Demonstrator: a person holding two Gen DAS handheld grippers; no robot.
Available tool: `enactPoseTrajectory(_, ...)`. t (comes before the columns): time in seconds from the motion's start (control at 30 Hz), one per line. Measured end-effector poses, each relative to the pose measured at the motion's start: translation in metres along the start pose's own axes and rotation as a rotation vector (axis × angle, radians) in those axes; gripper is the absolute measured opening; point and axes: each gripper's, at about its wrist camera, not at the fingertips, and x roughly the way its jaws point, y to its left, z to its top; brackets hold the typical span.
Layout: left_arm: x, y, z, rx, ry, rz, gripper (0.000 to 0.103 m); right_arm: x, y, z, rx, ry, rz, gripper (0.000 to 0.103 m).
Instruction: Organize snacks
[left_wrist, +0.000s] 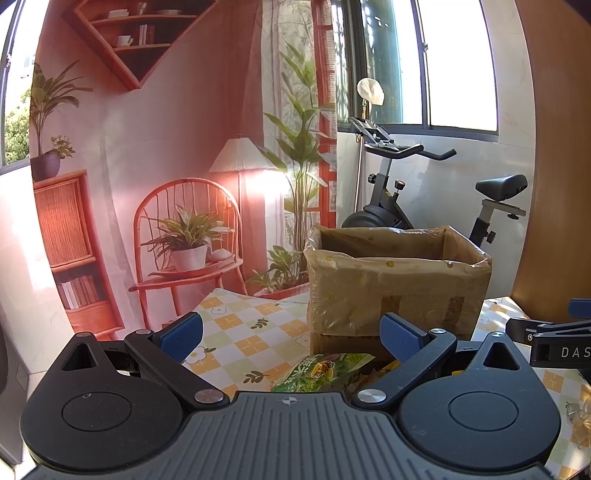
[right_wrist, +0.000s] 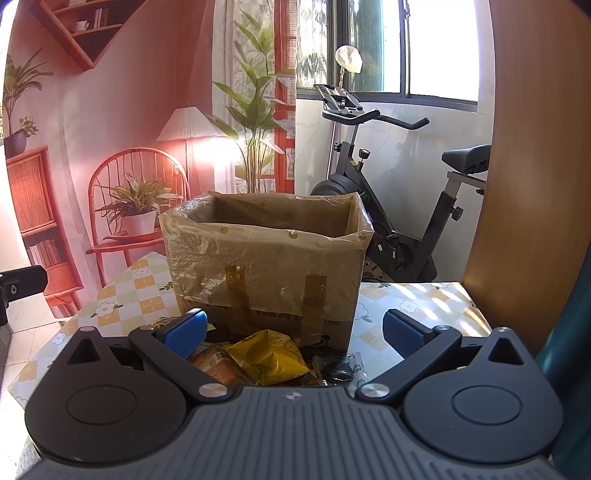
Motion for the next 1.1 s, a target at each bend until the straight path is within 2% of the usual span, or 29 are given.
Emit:
enactPoseTrajectory(0.9,0.008,0.000,-0.003,0.000,0.019,0.015,0.103,0.001,-0.004,0.000,0.011,-0.007,0.004,0.103)
enactPoseTrajectory(1.1,0.020,0.014,-0.013,-0.018,0.034,0.036,0.103,0.009,-0.006,-0.016,0.016,-0.033,0.024,0.103)
